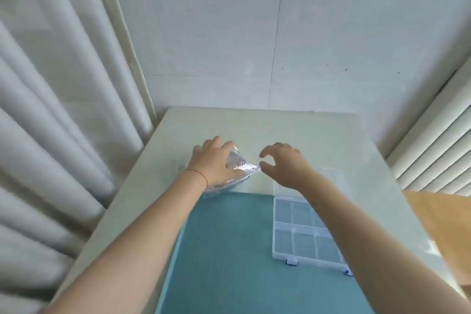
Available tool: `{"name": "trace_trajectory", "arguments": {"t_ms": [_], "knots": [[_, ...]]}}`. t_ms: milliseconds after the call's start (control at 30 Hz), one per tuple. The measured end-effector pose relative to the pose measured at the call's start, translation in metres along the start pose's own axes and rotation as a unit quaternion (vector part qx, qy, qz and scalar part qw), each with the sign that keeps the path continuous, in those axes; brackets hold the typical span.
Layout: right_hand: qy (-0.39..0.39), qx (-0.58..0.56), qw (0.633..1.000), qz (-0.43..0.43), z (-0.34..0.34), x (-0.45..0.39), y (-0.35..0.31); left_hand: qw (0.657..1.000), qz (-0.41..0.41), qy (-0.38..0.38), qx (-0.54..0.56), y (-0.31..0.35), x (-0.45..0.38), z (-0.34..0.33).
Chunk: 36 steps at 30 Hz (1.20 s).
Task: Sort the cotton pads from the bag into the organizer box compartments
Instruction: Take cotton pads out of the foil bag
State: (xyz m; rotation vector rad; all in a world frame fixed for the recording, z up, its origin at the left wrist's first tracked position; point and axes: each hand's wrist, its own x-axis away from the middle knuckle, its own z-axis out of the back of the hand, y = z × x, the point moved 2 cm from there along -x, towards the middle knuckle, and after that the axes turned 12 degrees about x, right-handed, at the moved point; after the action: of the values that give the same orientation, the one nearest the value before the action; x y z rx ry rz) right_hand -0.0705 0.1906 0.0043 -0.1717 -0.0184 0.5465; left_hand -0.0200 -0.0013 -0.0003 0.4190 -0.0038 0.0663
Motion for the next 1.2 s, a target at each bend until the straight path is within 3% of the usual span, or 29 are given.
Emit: {"name": "trace_trajectory", "arguments": {"t_ms": [133,267,333,500,733,967,1200], "knots": [[0.028,0.013,1.0,-0.006,-0.058,0.015,-0.001,0.999,-0.001,0.004,-0.038,-0.036,0.016,-0.053],[0.114,-0.001,0.994,0.003,-0.071,0.035,-0.011,0.989,-0.056,0.131,-0.029,-0.042,0.034,-0.061],[0.13,-0.01,0.991,-0.011,-0.081,0.057,-0.02,0.987,-0.05,0.147,-0.039,-0.047,0.06,-0.065],[0.086,-0.005,0.996,-0.022,-0.083,0.106,-0.045,0.992,-0.044,0.105,-0.053,-0.058,0.115,-0.073],[0.087,-0.051,0.994,-0.051,-0.068,0.122,-0.041,0.98,-0.065,0.184,-0.027,-0.038,0.132,-0.068],[0.079,-0.204,0.968,-0.124,-0.06,0.065,-0.015,0.963,-0.094,0.253,-0.013,-0.022,0.081,-0.067],[0.023,-0.227,0.954,-0.196,-0.071,-0.009,0.008,0.949,-0.17,0.264,-0.018,-0.011,0.021,-0.071]]}}
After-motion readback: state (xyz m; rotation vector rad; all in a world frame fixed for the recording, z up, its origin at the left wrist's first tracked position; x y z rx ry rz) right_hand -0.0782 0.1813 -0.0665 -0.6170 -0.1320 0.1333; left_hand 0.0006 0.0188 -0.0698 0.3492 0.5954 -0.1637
